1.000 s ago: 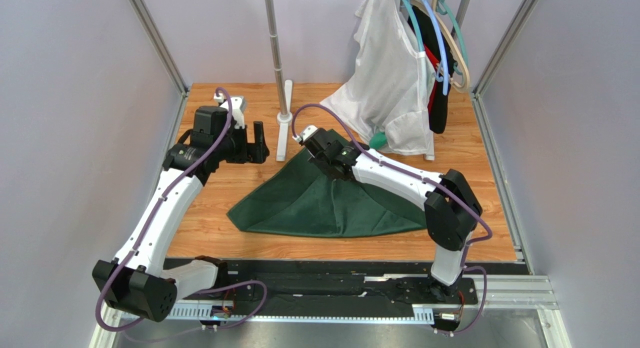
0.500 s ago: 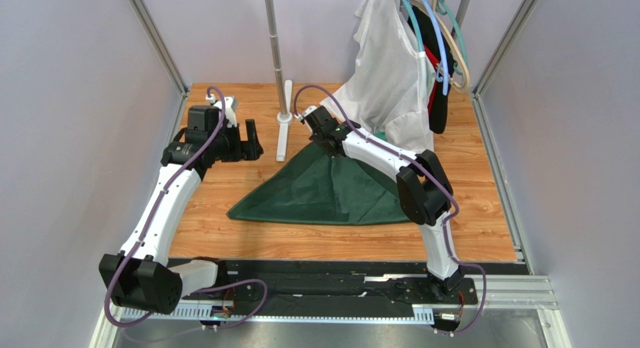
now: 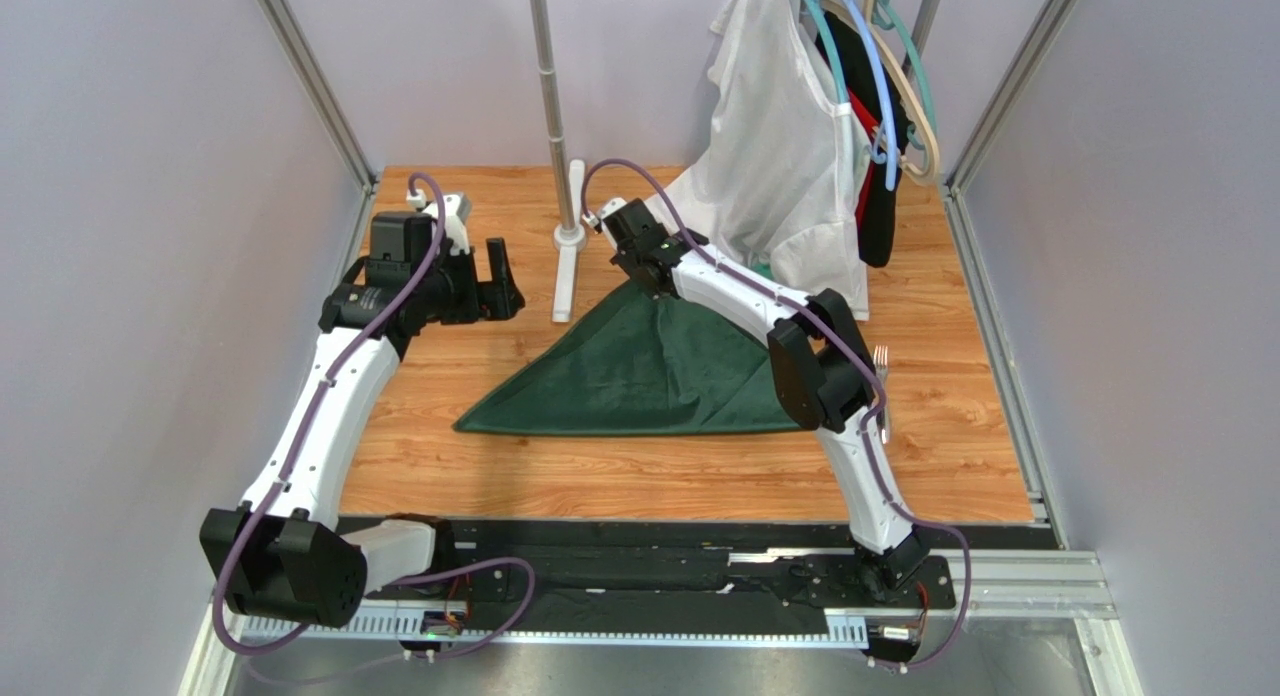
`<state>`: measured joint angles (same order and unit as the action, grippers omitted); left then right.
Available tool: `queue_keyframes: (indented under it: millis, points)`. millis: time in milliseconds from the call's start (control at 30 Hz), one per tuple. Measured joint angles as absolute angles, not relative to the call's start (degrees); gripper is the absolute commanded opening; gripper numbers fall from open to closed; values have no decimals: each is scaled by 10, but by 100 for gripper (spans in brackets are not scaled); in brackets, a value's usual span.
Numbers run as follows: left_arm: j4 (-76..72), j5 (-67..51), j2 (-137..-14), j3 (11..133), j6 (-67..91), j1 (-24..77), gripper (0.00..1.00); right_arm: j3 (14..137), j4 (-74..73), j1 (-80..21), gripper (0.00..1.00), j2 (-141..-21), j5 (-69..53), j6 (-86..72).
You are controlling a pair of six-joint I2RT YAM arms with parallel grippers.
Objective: Fold the napkin, place the utensils inside, and roll it up
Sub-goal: Fold the napkin
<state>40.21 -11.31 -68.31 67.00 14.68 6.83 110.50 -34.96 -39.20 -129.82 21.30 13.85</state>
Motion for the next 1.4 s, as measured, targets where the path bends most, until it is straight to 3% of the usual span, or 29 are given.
queue_keyframes:
  millis: [500,1400]
  points:
    - [398,-133,-683,663,149,57,99,1190,-347,-383,0,-1362,216,142]
    - [396,-165,-685,663,151,45,99,1220,-312,-372,0,-1397,220,145]
